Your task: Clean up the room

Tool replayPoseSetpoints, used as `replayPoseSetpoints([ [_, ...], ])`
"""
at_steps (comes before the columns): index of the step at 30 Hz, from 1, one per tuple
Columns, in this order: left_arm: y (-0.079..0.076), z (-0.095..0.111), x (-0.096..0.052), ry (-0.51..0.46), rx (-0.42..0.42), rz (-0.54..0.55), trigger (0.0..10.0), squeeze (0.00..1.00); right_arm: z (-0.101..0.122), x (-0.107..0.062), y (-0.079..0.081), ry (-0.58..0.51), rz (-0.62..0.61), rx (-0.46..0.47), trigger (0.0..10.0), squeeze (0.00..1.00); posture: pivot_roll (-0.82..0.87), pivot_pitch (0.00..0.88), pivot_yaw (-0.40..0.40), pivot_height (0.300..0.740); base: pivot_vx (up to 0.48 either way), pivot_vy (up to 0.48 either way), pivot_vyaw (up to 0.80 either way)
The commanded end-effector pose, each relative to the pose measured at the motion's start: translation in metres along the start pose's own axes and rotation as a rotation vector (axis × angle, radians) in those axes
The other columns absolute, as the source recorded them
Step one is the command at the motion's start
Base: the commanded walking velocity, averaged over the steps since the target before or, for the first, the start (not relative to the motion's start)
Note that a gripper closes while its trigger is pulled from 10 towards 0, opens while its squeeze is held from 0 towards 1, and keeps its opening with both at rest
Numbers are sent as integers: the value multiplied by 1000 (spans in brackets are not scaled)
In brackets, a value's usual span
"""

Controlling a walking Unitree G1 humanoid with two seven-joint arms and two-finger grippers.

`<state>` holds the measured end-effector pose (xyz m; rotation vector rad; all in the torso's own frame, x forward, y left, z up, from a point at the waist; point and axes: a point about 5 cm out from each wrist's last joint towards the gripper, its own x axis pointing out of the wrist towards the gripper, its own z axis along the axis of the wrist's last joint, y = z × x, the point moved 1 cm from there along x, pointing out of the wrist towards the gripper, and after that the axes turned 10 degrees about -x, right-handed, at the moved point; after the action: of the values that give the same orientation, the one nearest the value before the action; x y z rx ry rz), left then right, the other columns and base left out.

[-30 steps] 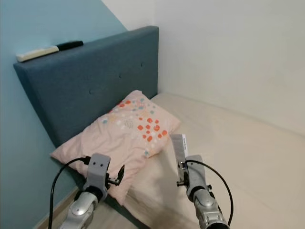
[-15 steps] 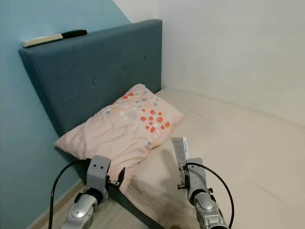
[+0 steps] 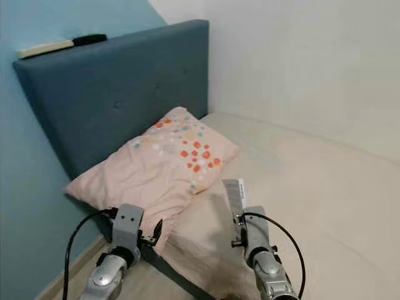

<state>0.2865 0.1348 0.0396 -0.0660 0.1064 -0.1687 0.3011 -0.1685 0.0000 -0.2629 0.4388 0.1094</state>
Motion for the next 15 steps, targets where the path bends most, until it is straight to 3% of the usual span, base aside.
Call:
replayPoseSetpoints([
  [1, -2, 1, 0, -1, 2, -8, 10000, 0, 2, 0, -3, -12, -13, 14, 10000, 0, -12, 56, -31, 650, 0, 0, -569],
  [3, -3, 1, 0, -1, 2, -8, 10000, 0, 2, 0, -3, -12, -13, 17, 10000, 0, -11, 56, -31, 650, 0, 0, -438],
  [15, -3, 1, -1, 0, 3, -9, 10000, 0, 3, 0, 0, -8, 7, 31, 10000, 0, -10, 56, -34, 650, 0, 0, 0],
])
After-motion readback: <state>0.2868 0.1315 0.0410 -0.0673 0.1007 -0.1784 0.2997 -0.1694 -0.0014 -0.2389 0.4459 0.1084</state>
